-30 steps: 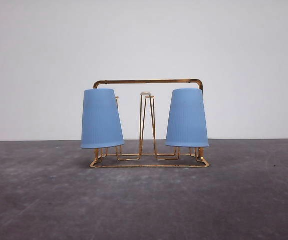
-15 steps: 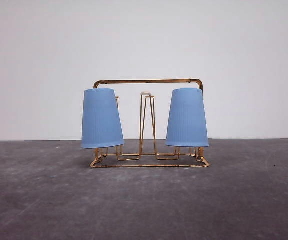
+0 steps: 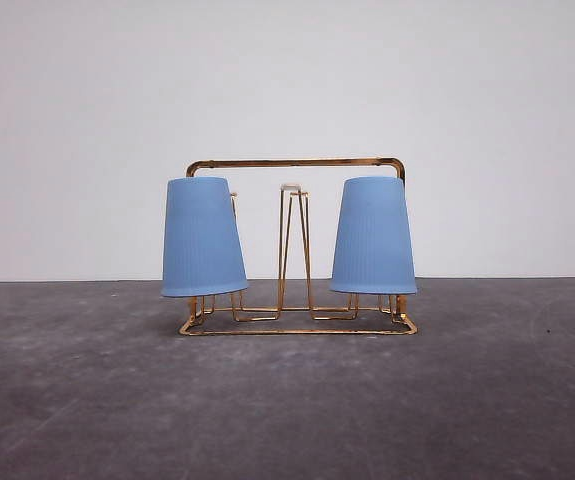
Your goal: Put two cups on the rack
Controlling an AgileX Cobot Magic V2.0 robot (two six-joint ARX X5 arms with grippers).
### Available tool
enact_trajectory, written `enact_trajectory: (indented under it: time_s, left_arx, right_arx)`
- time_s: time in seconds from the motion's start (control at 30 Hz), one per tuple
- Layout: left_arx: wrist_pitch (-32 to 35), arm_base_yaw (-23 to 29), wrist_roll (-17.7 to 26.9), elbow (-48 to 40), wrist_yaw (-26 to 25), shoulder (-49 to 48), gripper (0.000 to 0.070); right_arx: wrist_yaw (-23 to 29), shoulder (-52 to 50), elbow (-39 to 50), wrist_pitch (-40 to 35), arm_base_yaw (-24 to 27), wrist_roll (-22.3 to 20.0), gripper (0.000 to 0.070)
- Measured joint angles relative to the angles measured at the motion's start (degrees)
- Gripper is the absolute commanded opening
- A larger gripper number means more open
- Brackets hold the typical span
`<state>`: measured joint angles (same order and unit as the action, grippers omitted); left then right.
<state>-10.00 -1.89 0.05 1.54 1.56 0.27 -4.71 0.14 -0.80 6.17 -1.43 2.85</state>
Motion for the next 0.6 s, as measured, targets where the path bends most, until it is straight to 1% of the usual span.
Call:
enact_trajectory:
  time_s: [0.6]
  left_arx:
    - [-0.02, 0.00, 0.00, 0.00, 0.00, 0.00, 0.0004]
  right_arx:
    - [0.00, 0.00, 0.00, 0.00, 0.00, 0.00, 0.0061]
